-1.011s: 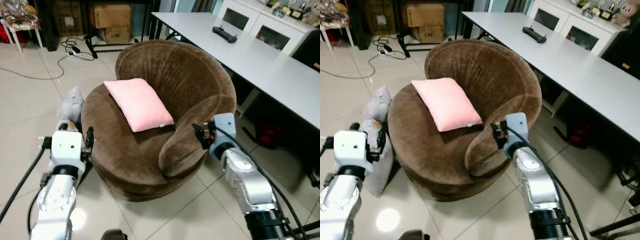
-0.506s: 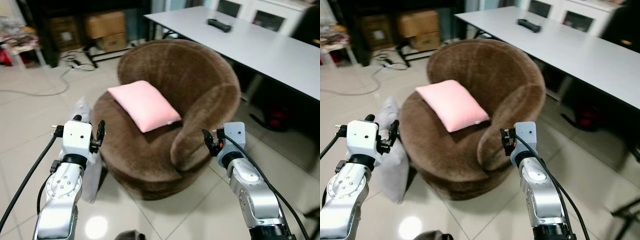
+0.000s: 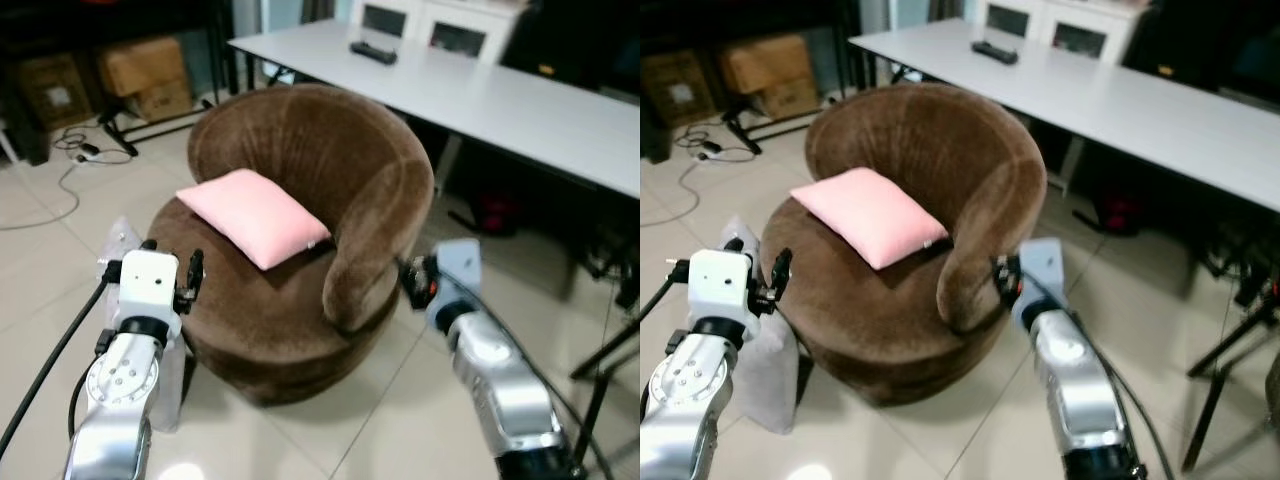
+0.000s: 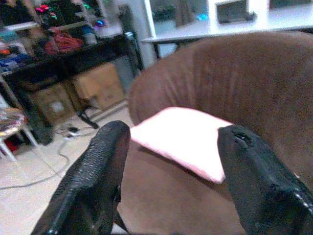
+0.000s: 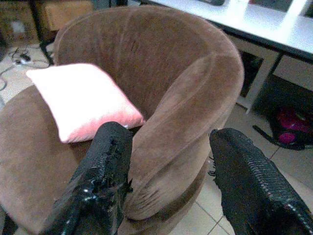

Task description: Move the pillow to the sofa from floor

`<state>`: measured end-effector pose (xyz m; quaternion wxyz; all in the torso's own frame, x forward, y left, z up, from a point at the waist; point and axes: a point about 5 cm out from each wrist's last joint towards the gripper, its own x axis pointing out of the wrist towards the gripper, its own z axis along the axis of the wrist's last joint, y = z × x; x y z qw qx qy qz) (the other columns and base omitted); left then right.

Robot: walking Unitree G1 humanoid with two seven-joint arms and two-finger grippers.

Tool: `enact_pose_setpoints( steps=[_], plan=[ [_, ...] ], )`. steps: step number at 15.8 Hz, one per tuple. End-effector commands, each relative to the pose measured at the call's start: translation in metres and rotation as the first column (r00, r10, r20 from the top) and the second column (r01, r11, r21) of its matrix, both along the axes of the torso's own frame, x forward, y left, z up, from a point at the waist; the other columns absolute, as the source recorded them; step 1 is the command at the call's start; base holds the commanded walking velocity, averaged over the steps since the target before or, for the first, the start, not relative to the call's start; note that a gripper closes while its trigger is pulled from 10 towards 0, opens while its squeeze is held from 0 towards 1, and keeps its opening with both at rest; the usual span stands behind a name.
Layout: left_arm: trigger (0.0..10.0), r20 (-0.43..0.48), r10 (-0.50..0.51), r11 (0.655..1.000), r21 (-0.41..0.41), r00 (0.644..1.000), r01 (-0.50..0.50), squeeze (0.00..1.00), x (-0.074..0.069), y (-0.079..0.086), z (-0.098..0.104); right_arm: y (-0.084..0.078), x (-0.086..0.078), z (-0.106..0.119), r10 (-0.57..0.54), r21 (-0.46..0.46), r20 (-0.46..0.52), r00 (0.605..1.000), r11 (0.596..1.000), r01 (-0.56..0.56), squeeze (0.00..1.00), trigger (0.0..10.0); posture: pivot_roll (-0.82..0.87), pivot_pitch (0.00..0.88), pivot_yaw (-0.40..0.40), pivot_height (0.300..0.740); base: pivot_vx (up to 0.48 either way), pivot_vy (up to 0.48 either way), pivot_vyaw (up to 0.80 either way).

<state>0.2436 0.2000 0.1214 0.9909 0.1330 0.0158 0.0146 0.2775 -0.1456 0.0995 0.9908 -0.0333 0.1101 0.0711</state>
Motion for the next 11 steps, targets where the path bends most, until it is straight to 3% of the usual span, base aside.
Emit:
enact_pose_setpoints(
  steps=[1, 7, 11],
  plan=[
    [10.0, 0.013, -0.001, 1.0, -0.003, 1.0, 0.002, 0.0, 0.0008, -0.0014, 0.0033, -0.0018, 0.0001, -0.0023, -0.001, 0.005, -0.016, 1.0, 1.0, 0.001, 0.0, 10.0, 0.11, 0.0, -0.031, 0.74, 0.0, 0.42, 0.0],
    [10.0, 0.015, 0.023, 1.0, -0.01, 1.0, -0.023, 0.0, -0.0014, -0.002, 0.0017, 0.0007, 0.002, -0.003, 0.029, -0.002, -0.028, 0.999, 1.0, -0.029, 0.0, 10.0, 0.12, 0.0, -0.066, 0.74, 0.0, 0.43, -0.8],
    [10.0, 0.017, 0.03, 1.0, -0.009, 0.999, -0.03, 0.0, -0.0017, -0.0013, 0.0021, 0.0031, 0.0017, -0.0046, 0.04, -0.006, -0.041, 0.998, 0.999, -0.04, 0.0, 10.0, 0.12, 0.0, -0.071, 0.74, 0.0, 0.448, 0.0]
  ],
)
